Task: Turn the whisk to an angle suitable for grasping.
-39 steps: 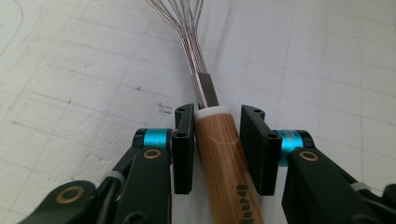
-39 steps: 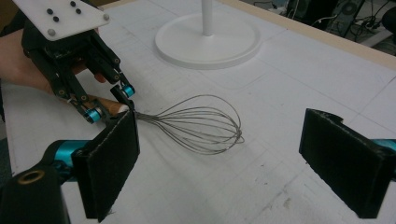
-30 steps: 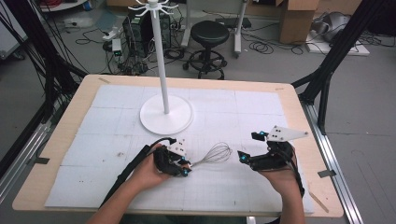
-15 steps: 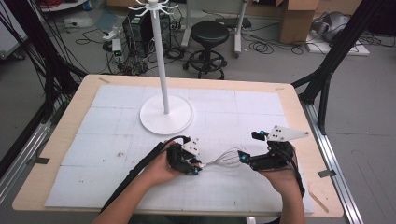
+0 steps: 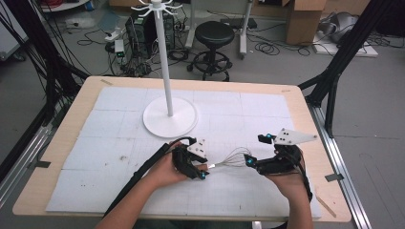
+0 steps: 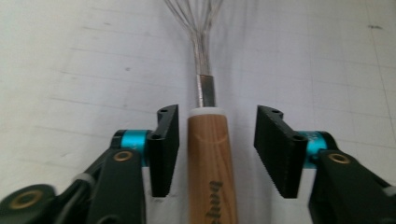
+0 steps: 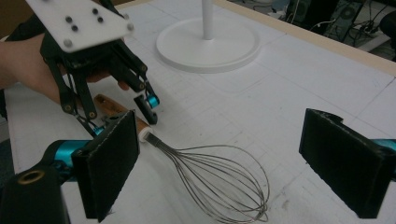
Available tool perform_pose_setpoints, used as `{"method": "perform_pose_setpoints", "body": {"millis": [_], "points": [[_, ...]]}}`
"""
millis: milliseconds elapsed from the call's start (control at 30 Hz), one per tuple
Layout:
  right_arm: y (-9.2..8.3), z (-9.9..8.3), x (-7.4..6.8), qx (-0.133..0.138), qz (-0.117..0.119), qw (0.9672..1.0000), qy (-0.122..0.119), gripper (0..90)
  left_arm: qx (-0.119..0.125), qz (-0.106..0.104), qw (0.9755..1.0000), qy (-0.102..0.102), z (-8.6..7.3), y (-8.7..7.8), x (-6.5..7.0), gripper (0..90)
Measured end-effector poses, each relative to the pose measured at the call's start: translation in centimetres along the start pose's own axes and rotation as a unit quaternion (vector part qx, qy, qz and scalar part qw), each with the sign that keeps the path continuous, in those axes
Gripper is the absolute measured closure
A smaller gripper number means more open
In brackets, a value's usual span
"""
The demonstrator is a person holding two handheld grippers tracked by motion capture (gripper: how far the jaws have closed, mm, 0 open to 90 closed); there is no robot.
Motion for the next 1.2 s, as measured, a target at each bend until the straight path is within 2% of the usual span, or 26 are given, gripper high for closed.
{"method": "perform_pose_setpoints", "body": {"millis": [100, 133, 200, 233, 267, 300, 400, 533, 600, 667, 733, 800, 867, 1033, 1100, 1200], "points": [[-0.1, -0.1, 0.1, 0.000, -0.001, 1.0000, 0.001, 11.0, 0.029, 0.006, 0.9996, -0.006, 0.1, -2.0, -0.4, 38.8], [-0.1, -0.1, 0.1, 0.000, -0.001, 1.0000, 0.001, 11.0, 0.040, 0.007, 0.9991, -0.009, 0.1, -2.8, -0.5, 38.8], [-0.1, -0.1, 0.0, -0.001, -0.001, 1.0000, 0.001, 11.0, 0.066, 0.012, 0.9976, -0.015, 0.1, -4.4, -0.7, 33.2], [-0.1, -0.1, 0.0, -0.002, 0.000, 1.0000, 0.001, 11.0, 0.092, 0.011, 0.9955, -0.021, 0.0, -6.1, -0.8, 31.9], [0.0, -0.2, -0.1, -0.003, 0.000, 1.0000, 0.002, 11.0, 0.092, 0.011, 0.9955, -0.021, 0.0, -6.1, -0.8, 30.2], [0.0, -0.2, -0.1, -0.003, 0.000, 1.0000, 0.002, 11.0, 0.106, 0.010, 0.9939, -0.028, -0.1, -6.9, -0.9, 30.2], [0.2, -0.1, -0.2, -0.006, 0.001, 1.0000, 0.000, 11.0, 0.129, 0.015, 0.9910, -0.030, -0.7, -8.9, -0.9, 25.7], [0.4, 0.0, -0.4, -0.008, 0.003, 1.0000, -0.003, 11.0, 0.163, 0.011, 0.9859, -0.037, -1.3, -11.0, -0.7, 21.6], [0.6, 0.0, -0.5, -0.012, 0.004, 0.9999, -0.004, 11.0, 0.171, 0.009, 0.9843, -0.042, -1.6, -11.5, -0.7, 20.1], [0.7, 0.0, -0.5, -0.014, 0.005, 0.9999, -0.005, 11.0, 0.170, 0.013, 0.9845, -0.041, -1.9, -11.8, -0.9, 18.8], [0.8, 0.0, -0.6, -0.016, 0.007, 0.9998, -0.007, 11.0, 0.177, 0.011, 0.9832, -0.043, -2.1, -12.0, -0.8, 17.3], [0.8, 0.0, -0.6, -0.016, 0.007, 0.9998, -0.006, 11.0, 0.174, 0.012, 0.9839, -0.042, -2.5, -12.1, -0.9, 16.3], [0.8, 0.0, -0.6, -0.014, 0.005, 0.9999, -0.008, 11.0, 0.175, 0.015, 0.9834, -0.046, -2.7, -12.3, -1.1, 15.3], [0.6, 0.0, -0.5, -0.013, 0.005, 0.9999, -0.008, 11.0, 0.197, 0.019, 0.9788, -0.052, -2.9, -13.3, -1.4, 9.5], [0.6, 0.1, -0.5, -0.013, 0.005, 0.9999, -0.008, 11.0, 0.201, 0.024, 0.9775, -0.061, -3.2, -13.7, -1.9, 6.0], [0.6, 0.2, -0.5, -0.011, 0.004, 0.9999, -0.006, 11.0, 0.206, 0.033, 0.9754, -0.072, -3.8, -14.1, -2.5, 5.8]]}}
Point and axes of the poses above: each handheld gripper's, and its own axes: y roughly forward along the jaws, z roughly out of its top, x roughly to its right, the point moved 9 cm from there along y, roughly forward along the jaws, and after that the axes turned 10 degrees about -y, right-handed, at the moved point
